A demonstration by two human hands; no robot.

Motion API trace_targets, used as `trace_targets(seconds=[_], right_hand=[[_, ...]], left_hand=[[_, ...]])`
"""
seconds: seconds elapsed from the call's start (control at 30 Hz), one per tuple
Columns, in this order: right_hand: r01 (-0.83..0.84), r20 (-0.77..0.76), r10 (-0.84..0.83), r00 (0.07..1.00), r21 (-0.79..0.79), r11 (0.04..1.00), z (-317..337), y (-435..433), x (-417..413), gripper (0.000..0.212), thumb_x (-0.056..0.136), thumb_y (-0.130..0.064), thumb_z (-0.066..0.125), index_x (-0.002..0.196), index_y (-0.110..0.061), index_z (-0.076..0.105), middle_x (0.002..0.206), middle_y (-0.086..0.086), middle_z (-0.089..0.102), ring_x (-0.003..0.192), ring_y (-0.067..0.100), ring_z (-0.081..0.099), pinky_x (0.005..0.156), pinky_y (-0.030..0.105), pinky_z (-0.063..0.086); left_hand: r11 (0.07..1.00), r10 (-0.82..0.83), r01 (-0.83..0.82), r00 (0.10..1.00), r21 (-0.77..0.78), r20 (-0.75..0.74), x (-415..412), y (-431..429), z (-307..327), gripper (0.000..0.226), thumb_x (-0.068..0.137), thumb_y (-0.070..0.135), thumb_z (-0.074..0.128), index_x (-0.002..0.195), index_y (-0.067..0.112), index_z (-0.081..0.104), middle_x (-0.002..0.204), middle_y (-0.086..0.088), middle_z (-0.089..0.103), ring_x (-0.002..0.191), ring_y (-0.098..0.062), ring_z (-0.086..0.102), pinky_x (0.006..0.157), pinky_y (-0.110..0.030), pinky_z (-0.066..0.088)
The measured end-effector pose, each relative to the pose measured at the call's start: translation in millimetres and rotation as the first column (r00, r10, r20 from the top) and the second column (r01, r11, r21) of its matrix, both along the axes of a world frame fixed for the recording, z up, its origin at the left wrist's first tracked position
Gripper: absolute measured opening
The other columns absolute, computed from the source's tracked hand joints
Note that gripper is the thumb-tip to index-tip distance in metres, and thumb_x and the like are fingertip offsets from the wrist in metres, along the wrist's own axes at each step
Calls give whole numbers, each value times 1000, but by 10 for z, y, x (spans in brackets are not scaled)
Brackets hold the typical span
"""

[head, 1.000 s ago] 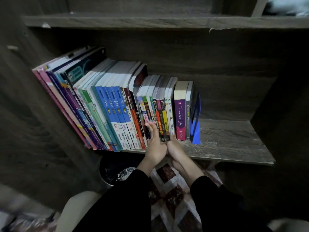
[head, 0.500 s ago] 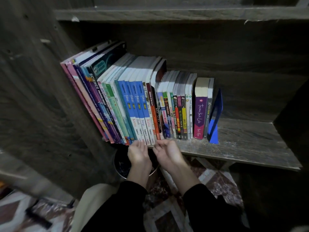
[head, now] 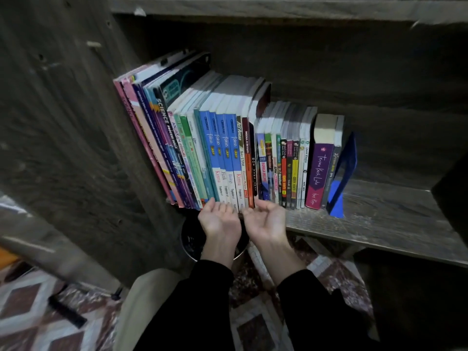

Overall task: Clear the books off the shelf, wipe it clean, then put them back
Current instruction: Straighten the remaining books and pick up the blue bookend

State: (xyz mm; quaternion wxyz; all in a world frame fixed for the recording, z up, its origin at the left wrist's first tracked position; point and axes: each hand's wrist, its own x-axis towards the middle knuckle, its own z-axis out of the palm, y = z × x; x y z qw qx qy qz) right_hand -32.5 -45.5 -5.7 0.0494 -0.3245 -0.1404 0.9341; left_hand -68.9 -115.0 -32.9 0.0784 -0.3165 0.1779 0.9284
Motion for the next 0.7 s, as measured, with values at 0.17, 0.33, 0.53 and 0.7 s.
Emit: trace_targets(seconds=[0.17, 0.33, 0.53, 0.7], right_hand=[[8, 50, -8, 999, 5, 1000, -48, -149, -10, 38, 84, 15, 32, 120, 9, 44, 147, 25, 31, 134, 30, 35, 118, 40, 20], [-41, 53, 43, 998, -49, 998, 9, -339, -48, 50, 92, 12, 25, 142, 11, 23, 153, 24, 20, 144, 32, 18, 119, 40, 10], [-65, 5, 67, 998, -158, 985, -123, -334, -191, 53, 96, 2, 26, 148, 4, 14, 157, 22, 6, 147, 31, 5, 119, 48, 4], [-186, -21, 185, 983, -75, 980, -269, -286, -134, 59, 93, 1, 33, 149, 3, 14, 158, 17, 11, 147, 27, 7, 118, 53, 3]], left_hand=[[990, -43, 58, 992, -125, 117, 20, -191, 36, 52, 101, 17, 36, 146, -4, 21, 152, -20, 27, 138, -30, 34, 114, -38, 27], [996, -63, 64, 998, -68, 10, -125, -447, -2, 43, 102, 23, 30, 138, -1, 36, 127, -19, 49, 119, -32, 48, 110, -41, 28], [998, -46, 46, 999, -37, -11, -228, -524, -109, 53, 101, 26, 32, 149, 7, 23, 153, -11, 28, 142, -24, 26, 118, -38, 17], [995, -72, 70, 997, -73, -25, -195, -485, -119, 57, 102, 33, 28, 151, 8, 15, 158, -9, 14, 146, -25, 11, 119, -36, 7]])
